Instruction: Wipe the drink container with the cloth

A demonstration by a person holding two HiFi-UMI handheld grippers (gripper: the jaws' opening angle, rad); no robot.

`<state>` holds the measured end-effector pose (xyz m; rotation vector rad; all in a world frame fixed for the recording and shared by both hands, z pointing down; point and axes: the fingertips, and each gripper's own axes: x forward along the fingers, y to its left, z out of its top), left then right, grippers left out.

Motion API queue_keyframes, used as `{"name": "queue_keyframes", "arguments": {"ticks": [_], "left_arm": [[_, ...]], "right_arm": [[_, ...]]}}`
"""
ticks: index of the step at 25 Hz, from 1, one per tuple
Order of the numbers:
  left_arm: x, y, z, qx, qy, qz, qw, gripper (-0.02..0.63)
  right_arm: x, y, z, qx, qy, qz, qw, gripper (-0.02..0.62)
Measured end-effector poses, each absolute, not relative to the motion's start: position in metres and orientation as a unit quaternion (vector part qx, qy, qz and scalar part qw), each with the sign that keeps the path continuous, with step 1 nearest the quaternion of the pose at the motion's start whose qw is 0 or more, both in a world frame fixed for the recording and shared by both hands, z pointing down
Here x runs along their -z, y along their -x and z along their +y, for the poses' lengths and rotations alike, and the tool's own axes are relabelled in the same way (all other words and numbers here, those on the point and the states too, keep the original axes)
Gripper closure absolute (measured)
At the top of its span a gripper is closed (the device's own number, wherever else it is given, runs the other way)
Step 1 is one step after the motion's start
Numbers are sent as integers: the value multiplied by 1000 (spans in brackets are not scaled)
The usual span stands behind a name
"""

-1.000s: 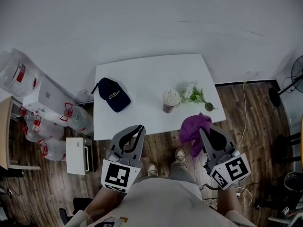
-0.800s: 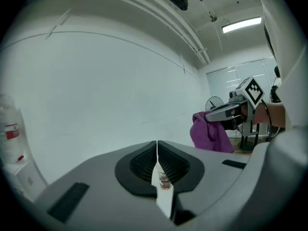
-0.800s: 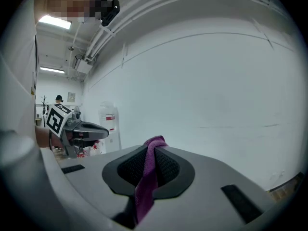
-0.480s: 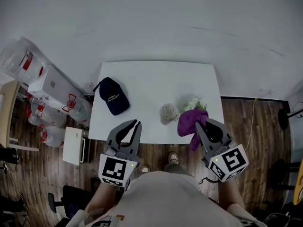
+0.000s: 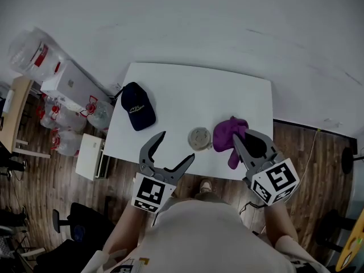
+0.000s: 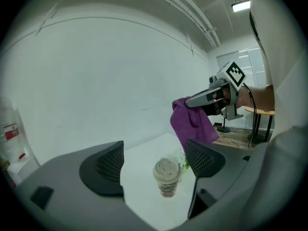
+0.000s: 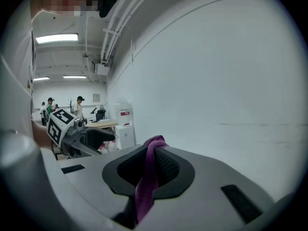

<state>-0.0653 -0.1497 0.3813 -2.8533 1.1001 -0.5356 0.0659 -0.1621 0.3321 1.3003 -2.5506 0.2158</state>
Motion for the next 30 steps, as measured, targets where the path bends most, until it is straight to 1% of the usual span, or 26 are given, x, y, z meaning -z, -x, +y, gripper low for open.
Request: {"name": "queue_keyframes", "arguments": {"ticks": [4,8,14,19,24,30], "left_arm": [[-416,43,-160,202,918,340,-1,195],[-453,25,-167,223,918,328,-33,190],[-504,8,-174,250,913,313,-83,192],[-534,1,-176,272,905,310,-103,192],[-548,-3,-176,287,900,309,-109,192],[-556,-4,-181,283,897,319,-115,196]], "right_arm": [[-352,-73,-183,-89,-435,-885,140,541],[-372,-74,-197,-103,-422,-889,148,541],[-401,-56,-210,-114,-391,-899,164,541],[-430,-38,-208,-126,-359,-906,185,541],[-453,-23,-206,-137,-332,-911,201,541],[-490,-9,-201,-145,-299,-909,251,541]]}}
